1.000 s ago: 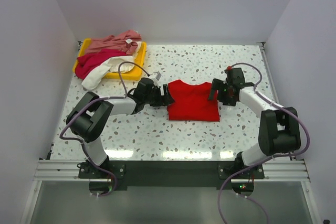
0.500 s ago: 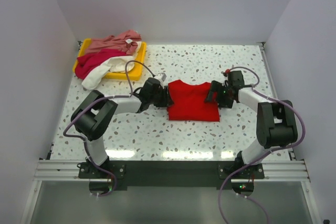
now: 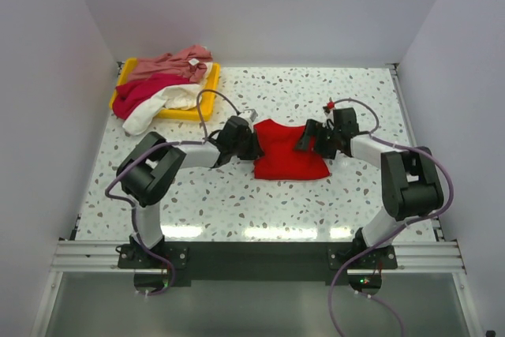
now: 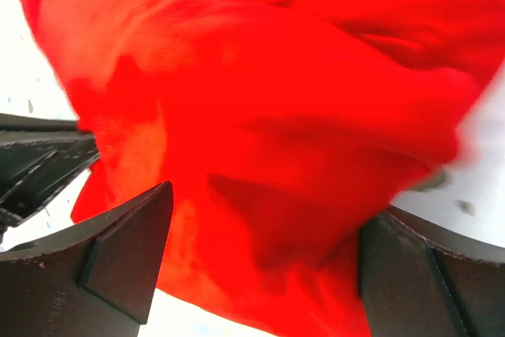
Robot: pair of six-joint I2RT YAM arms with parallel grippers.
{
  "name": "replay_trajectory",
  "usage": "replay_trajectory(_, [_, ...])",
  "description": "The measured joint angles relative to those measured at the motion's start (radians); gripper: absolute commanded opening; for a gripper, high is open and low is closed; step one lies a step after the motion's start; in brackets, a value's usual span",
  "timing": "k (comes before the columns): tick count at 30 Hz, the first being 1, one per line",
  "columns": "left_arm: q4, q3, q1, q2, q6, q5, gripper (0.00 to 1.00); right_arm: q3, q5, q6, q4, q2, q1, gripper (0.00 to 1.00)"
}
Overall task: Fold and stack the t-shirts
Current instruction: Neatly place the folded tshirt to the corner
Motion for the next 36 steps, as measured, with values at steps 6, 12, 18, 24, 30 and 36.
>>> replay_trajectory(6, [0.01,0.026,-0.018,0.026,-0.009,-0.001,0.1,0.001,0.02,0.016,0.031,0.013,0.085,0.73])
replay_trajectory(12, [0.007,0.03,-0.023,0.027,-0.008,-0.007,0.27,0.011,0.084,0.032,0.004,0.027,0.108,0.4])
replay_trajectory(18, [-0.05,0.032,-0.029,-0.025,0.008,-0.047,0.71,0.07,0.159,0.021,-0.119,0.045,0.112,0.07])
replay_trajectory(24, [-0.143,0.016,-0.026,-0.12,0.02,-0.091,0.87,0.188,0.238,-0.029,-0.278,0.069,0.099,0.0])
replay_trajectory(30, [-0.212,-0.036,-0.016,-0.287,0.047,-0.132,0.94,0.357,0.294,-0.1,-0.416,0.083,0.019,0.0])
replay_trajectory(36, [-0.278,-0.077,0.014,-0.421,0.082,-0.17,0.97,0.56,0.349,-0.176,-0.504,0.159,-0.06,0.0])
